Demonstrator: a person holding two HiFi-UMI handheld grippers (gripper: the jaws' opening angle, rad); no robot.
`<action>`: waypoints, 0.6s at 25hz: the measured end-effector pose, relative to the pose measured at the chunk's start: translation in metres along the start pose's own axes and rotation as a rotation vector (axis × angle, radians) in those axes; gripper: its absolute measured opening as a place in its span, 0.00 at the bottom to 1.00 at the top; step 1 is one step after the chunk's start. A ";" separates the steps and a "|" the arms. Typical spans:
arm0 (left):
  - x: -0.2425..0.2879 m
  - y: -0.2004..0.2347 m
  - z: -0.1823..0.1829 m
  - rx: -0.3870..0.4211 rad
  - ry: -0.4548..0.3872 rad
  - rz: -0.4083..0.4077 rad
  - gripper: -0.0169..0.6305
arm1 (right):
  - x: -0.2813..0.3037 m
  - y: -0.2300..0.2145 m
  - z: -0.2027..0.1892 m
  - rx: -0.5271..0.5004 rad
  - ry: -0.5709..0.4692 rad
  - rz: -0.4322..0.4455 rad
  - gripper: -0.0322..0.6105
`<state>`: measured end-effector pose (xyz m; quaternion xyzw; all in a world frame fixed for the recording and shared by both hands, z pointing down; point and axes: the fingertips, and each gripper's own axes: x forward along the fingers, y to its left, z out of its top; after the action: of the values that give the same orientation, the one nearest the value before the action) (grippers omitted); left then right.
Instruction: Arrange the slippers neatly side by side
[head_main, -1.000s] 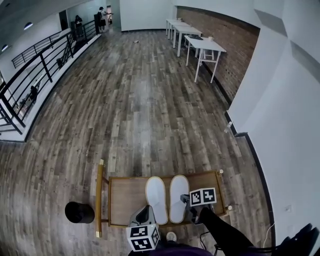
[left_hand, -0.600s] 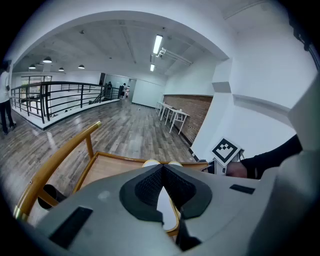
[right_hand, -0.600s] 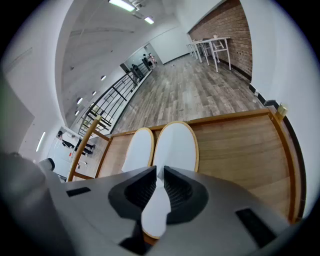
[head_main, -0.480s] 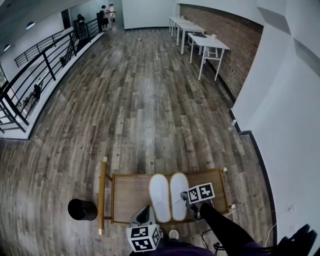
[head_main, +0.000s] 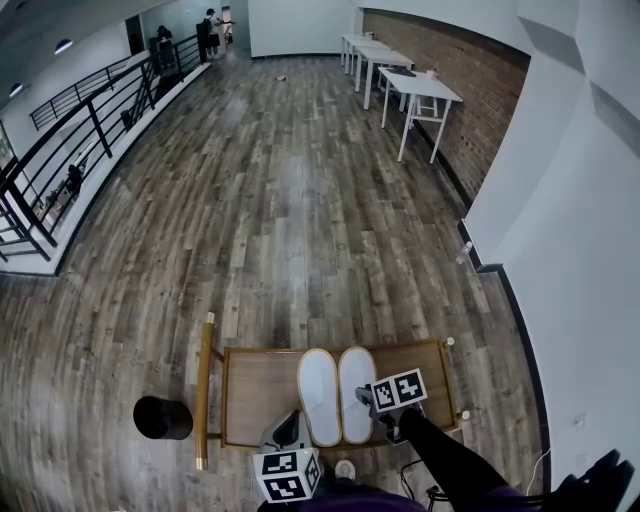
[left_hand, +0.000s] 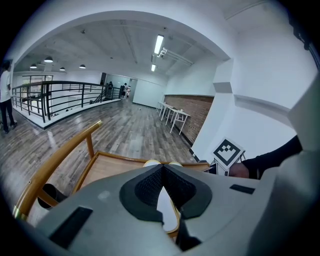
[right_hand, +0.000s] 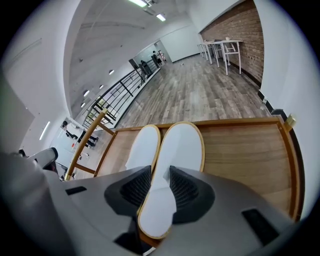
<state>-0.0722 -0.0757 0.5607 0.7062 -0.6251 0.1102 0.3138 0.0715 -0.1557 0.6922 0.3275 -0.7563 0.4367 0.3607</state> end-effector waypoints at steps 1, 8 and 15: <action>0.001 -0.001 0.000 0.001 0.001 -0.002 0.03 | -0.001 -0.001 0.000 -0.006 0.000 -0.009 0.20; 0.008 -0.002 0.002 0.009 -0.002 -0.013 0.03 | -0.008 -0.006 0.003 -0.034 -0.027 -0.044 0.21; 0.012 -0.011 0.011 -0.001 -0.033 -0.046 0.03 | -0.046 0.017 0.030 -0.052 -0.226 -0.035 0.21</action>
<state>-0.0617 -0.0917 0.5554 0.7218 -0.6139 0.0913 0.3062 0.0745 -0.1674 0.6358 0.3784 -0.7974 0.3708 0.2889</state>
